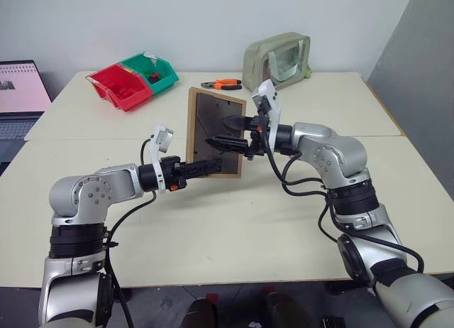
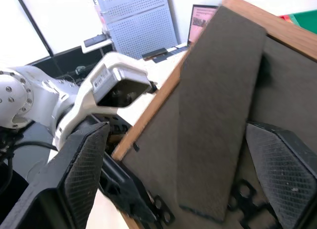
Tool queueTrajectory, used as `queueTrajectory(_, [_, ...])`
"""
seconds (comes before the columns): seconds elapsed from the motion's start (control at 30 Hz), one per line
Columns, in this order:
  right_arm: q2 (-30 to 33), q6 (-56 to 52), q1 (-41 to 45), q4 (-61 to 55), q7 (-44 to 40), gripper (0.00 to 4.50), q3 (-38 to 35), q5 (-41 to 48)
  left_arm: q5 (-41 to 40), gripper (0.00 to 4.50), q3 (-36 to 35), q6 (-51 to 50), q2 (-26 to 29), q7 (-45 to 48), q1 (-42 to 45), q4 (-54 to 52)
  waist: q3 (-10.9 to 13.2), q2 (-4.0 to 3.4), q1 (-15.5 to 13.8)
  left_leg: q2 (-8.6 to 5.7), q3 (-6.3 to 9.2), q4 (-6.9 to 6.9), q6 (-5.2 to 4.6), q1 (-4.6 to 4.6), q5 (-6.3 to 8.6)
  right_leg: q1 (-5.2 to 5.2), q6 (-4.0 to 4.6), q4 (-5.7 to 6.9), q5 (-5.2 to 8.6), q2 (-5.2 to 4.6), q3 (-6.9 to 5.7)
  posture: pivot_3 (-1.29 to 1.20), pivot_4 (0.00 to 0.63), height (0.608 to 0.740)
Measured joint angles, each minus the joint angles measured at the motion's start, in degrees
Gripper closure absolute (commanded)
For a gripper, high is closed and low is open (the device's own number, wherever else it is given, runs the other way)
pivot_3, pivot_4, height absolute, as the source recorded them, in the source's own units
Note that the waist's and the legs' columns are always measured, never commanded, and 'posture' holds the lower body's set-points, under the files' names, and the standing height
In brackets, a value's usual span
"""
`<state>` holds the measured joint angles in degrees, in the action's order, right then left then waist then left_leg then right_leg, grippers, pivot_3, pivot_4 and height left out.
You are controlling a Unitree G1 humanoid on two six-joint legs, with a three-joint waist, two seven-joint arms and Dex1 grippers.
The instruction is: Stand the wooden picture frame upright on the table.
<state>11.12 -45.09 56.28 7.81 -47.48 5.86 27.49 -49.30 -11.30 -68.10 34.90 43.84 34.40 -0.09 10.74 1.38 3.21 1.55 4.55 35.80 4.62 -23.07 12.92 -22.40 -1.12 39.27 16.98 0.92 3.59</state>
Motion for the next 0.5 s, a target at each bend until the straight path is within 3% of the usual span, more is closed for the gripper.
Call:
queueTrajectory(0.27, [5.4,-8.33,-4.28,-11.64,-3.68,0.02,-1.93,7.65,-0.17,3.23,-0.09,-0.34,0.27,2.08,-1.64,-1.81,0.01,-0.01,-0.27,0.0,0.06,-0.01,-0.01,-0.07,0.01,-0.01,0.0,-0.1,0.0,-0.01,-0.06,0.0,0.15,0.74])
queueTrajectory(0.5, [9.25,-10.51,-5.89,-15.05,-4.19,0.02,-2.04,9.64,-1.79,3.23,0.65,-2.92,-1.1,1.64,-1.27,-1.49,0.01,-0.01,-0.24,-0.03,0.06,0.0,-0.02,-0.07,0.01,0.0,-0.01,-0.1,0.0,0.01,-0.07,0.0,0.15,0.74])
